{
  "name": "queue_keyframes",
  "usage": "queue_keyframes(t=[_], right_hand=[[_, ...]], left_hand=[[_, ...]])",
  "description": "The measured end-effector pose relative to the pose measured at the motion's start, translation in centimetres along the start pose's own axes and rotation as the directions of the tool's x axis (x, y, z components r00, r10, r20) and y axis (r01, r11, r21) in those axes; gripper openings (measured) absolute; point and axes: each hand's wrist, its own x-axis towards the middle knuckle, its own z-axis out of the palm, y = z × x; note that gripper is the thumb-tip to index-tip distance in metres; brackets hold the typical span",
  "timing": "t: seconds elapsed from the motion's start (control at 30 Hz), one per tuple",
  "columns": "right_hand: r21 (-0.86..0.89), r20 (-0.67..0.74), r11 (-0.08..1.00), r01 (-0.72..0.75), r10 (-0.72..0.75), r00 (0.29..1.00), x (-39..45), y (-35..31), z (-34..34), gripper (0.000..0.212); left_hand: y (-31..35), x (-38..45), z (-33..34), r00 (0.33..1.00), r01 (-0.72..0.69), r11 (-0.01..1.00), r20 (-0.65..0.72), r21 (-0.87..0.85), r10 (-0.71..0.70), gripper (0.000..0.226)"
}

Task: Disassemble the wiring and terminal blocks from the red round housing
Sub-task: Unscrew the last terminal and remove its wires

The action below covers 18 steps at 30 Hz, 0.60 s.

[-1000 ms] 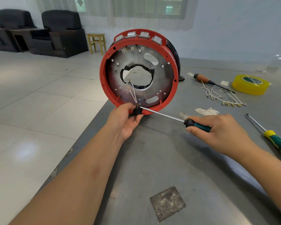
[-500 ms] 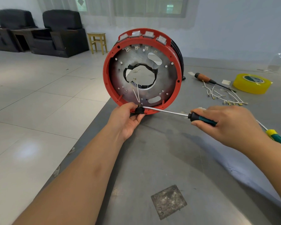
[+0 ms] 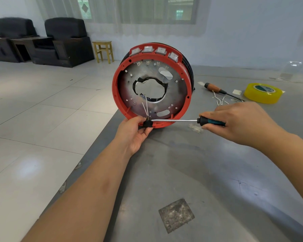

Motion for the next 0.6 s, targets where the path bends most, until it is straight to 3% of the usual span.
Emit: queue_keyframes(t=[0.3, 0.6], right_hand=[[-0.137, 0.098, 0.986, 0.100, -0.087, 0.991, 2.1, 0.9, -1.4, 0.044], [-0.037, 0.127, 0.997, -0.064, 0.068, 0.990, -0.1, -0.6, 0.1, 0.049]], left_hand=[[-0.2, 0.0, 0.3, 0.998, -0.053, 0.998, -0.018, 0.045, 0.054, 0.019], [-0.3, 0.0, 0.3, 0.999, -0.042, 0.999, -0.034, 0.021, 0.043, 0.021]])
